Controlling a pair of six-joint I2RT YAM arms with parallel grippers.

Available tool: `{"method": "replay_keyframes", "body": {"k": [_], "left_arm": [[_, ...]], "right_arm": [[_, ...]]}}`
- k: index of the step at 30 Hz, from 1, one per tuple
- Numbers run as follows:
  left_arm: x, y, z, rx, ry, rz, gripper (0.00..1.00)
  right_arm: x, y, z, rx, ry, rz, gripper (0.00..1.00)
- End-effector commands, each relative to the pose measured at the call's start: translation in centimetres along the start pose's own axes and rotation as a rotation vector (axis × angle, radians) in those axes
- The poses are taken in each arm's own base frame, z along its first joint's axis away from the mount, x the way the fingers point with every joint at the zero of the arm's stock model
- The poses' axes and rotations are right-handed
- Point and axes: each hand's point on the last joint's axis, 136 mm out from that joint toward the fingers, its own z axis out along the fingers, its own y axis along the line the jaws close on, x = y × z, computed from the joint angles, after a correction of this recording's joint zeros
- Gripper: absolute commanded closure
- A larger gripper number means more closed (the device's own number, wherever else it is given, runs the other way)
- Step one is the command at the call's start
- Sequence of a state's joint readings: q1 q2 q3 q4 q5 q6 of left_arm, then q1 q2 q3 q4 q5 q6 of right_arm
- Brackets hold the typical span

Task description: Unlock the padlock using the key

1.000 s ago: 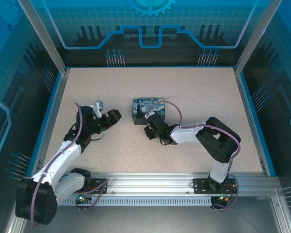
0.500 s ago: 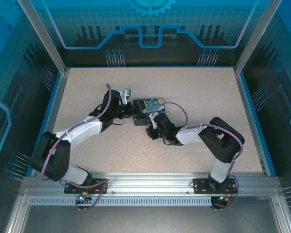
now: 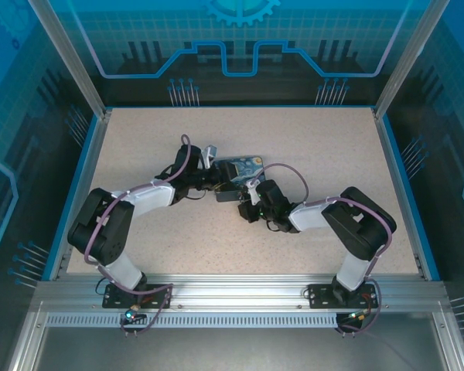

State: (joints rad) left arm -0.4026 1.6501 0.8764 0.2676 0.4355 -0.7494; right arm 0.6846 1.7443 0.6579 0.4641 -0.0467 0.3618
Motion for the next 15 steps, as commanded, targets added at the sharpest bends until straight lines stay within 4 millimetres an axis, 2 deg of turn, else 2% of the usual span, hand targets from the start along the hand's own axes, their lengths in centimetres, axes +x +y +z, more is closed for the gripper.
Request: {"method": "replay_keyframes", "body": {"k": [1,6,15], "left_arm": [[2.1,2.2,-0.1,-0.054,0.033,0.001,0.32],[3.0,3.1,-0.6,-0.067,0.033,-0.023,0.32],[4.0,3.5,-1.8,-0.069,0.014,-0.05,0.32]], "right_arm": [[-0.2,0.0,-0.8,-0.074,-0.025,0.051,0.94],[-0.4,-0.5,-1.2,-0.137,-0.064,0.133,0.94],[-0.3,-1.4,-1.2,-0.188,-0.081,0.223,0.95]]}}
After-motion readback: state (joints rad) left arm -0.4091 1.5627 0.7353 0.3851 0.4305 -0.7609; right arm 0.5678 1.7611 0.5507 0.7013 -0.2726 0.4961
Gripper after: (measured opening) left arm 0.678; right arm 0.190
